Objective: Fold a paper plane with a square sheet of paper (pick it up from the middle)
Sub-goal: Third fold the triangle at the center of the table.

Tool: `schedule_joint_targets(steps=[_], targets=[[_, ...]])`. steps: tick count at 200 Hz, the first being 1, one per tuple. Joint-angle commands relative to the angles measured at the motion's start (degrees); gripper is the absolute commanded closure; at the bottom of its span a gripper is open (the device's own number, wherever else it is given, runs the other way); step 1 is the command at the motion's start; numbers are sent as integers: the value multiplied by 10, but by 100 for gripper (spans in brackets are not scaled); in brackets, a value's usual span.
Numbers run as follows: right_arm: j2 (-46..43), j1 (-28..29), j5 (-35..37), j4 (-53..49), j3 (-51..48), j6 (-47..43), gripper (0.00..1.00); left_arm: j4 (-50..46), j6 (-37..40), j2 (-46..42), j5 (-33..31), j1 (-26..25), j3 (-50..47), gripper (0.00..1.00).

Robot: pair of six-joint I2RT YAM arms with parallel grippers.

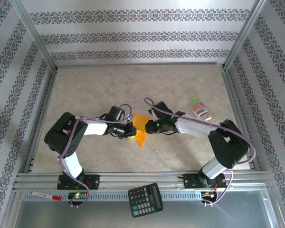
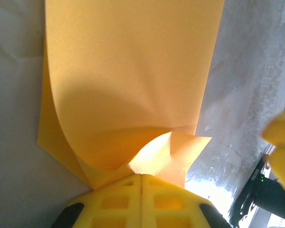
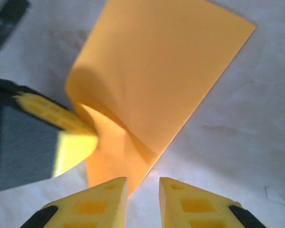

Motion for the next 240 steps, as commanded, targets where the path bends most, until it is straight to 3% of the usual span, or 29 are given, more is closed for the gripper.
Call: schedule_joint_targets(steps=[1, 49, 129, 240], targets=[[-33, 30, -24, 24, -40, 46, 76, -53, 16, 27, -59, 5, -20, 100], [2, 100, -62, 179, -81, 146, 88, -57, 17, 23, -61, 5, -20, 100], [90, 105, -65, 171, -61, 131, 98, -69, 24, 28, -75, 6, -19, 100], [53, 126, -72, 260, -183, 198, 100, -82, 42, 43, -101, 5, -21, 100]])
